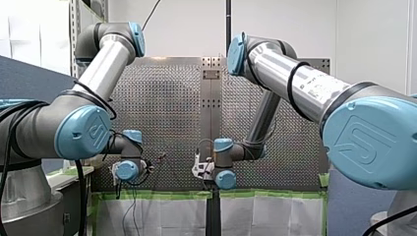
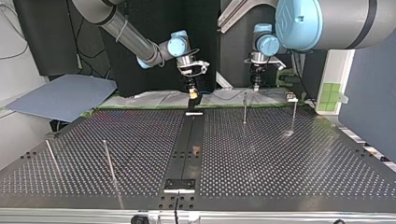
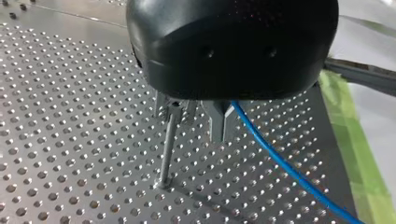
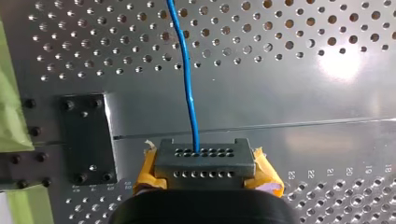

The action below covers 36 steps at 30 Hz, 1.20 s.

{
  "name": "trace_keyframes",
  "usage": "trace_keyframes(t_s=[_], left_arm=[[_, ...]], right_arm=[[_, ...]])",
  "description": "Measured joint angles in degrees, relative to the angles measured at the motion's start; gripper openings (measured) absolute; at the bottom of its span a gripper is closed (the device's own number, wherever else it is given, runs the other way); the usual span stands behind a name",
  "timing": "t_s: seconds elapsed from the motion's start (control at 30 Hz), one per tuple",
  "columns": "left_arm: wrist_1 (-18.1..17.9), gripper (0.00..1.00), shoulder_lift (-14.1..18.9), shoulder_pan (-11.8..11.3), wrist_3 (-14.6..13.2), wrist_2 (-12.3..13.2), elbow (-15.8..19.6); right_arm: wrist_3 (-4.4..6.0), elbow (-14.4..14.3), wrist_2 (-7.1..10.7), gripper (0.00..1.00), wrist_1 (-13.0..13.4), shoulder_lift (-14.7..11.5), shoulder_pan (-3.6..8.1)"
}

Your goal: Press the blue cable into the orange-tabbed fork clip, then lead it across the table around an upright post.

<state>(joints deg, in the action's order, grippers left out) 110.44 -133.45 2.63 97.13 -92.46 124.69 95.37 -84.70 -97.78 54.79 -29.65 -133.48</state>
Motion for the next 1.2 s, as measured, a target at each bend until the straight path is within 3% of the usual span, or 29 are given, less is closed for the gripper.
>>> trace_keyframes(t_s=[0.47,0.73,1.2], left_arm=[[3.77,0.01,0.00,-0.49,0.62,-0.22,-4.11],[4.53,0.01,0.00,-0.66,0.99,-0.22,-4.78],[4.80,0.01,-0.06,-0.82,1.03,-0.49,-4.90]], right_arm=[[-0.43,2.26,0.04,0.00,-3.11,0.04,0.18],[-1.28,2.30,0.04,0.00,-3.81,0.16,0.43],[-1.90,2.37,-0.32,0.00,-3.31,1.43,1.10]])
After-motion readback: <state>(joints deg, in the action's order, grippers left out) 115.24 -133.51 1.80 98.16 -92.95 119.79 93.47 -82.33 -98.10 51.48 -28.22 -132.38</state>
